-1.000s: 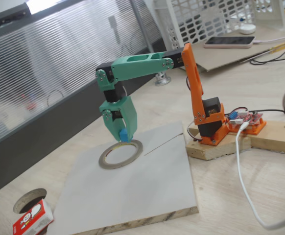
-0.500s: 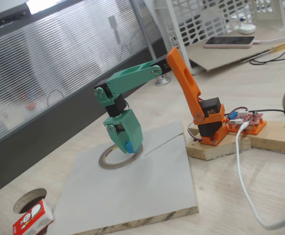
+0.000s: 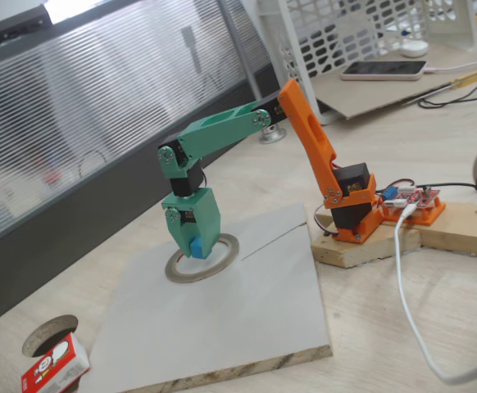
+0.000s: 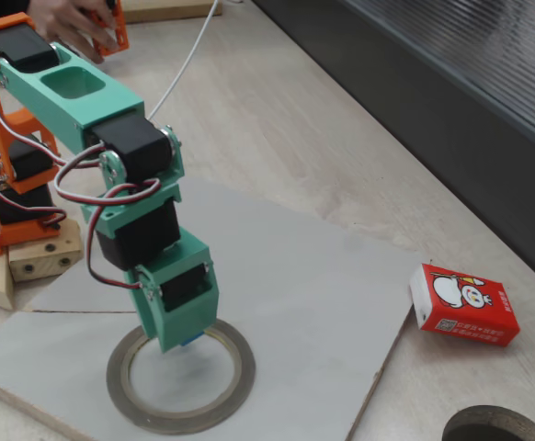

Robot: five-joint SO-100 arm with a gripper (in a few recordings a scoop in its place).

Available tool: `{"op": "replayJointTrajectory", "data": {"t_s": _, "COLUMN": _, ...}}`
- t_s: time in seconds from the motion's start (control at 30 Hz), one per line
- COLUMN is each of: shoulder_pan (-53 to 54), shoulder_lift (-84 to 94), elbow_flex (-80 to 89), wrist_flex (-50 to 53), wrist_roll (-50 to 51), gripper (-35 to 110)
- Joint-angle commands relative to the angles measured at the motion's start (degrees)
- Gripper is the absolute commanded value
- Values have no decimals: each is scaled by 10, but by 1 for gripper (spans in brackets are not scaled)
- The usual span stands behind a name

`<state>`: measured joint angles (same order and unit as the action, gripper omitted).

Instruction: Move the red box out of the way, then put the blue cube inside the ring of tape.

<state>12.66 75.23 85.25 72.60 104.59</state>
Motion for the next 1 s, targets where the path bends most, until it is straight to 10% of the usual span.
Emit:
{"op": "replayJointTrajectory", "data": {"t_s": 0.0, "shoulder_pan": 11, "shoulder_lift": -30, "elbow_flex": -10, "wrist_flex": -1, "wrist_roll": 4, "gripper": 12}}
{"op": "replayJointTrajectory", "data": {"t_s": 0.97, "shoulder_pan": 14, "shoulder_lift": -64, "elbow_flex": -133, "wrist_flex": 10, "wrist_roll": 10, "gripper": 12}}
